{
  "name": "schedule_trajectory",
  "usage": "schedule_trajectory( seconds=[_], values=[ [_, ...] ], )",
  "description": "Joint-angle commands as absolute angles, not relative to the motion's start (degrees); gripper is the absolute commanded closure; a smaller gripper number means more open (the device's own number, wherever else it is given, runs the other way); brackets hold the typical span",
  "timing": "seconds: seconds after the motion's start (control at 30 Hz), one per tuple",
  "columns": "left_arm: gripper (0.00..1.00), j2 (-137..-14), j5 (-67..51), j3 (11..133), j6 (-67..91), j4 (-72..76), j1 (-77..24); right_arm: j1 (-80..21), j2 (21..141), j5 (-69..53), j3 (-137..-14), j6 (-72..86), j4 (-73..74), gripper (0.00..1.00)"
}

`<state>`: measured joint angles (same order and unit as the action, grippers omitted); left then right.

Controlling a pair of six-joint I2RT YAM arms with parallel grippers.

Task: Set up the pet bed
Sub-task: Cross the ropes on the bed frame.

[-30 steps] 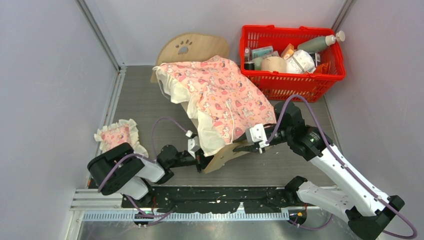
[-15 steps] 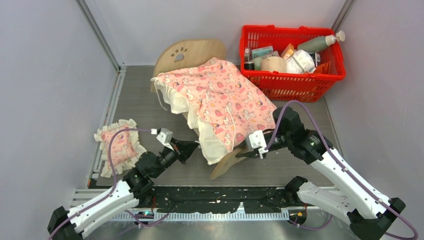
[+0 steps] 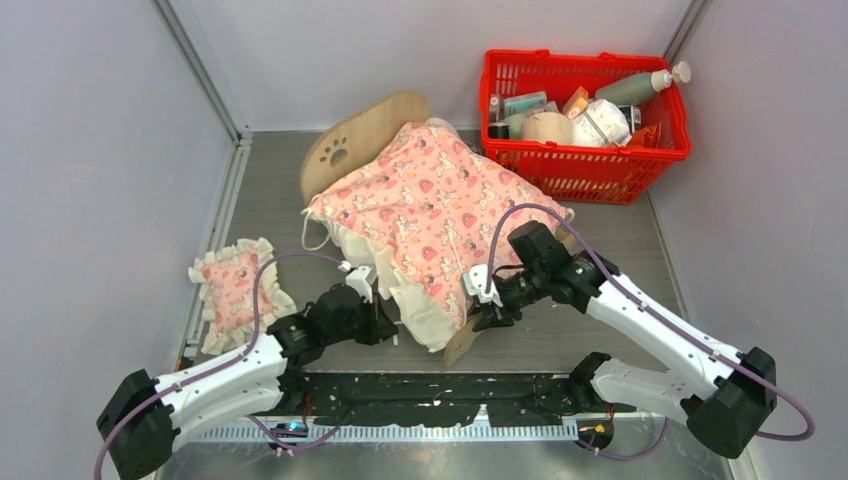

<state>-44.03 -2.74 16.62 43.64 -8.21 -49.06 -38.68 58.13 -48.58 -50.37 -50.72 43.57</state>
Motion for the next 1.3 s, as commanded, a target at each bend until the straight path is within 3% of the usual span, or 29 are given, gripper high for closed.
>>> schedule_trajectory(
  seconds=[0.0,0.27,0.43,0.67,1.27],
  values=[
    [1.00,-46.97,-8.07,15.83,47.51,-6.75,-49.69,-35.14,59.81,-27.37,-51.50,-45.09,29.03,0.94],
    [1.00,-44.22,-9.27,12.08,50.01,-3.17,-54.89,-35.10,54.89,-27.56,-50.82,-27.22,24.10,0.50],
    [1.00,-42.99,-6.37,10.23,51.85,-1.97,-57.73,-35.16,50.71,-26.61,-48.42,-13.11,14.31,0.31],
    [1.00,-43.32,-3.17,9.49,53.88,-0.40,-62.04,-35.87,55.46,-13.51,-51.11,5.66,10.49,0.37],
    [1.00,-31.59,0.63,9.17,58.64,-5.54,-68.25,-44.55,71.65,2.26,-57.17,5.81,13.78,0.41]
  ],
)
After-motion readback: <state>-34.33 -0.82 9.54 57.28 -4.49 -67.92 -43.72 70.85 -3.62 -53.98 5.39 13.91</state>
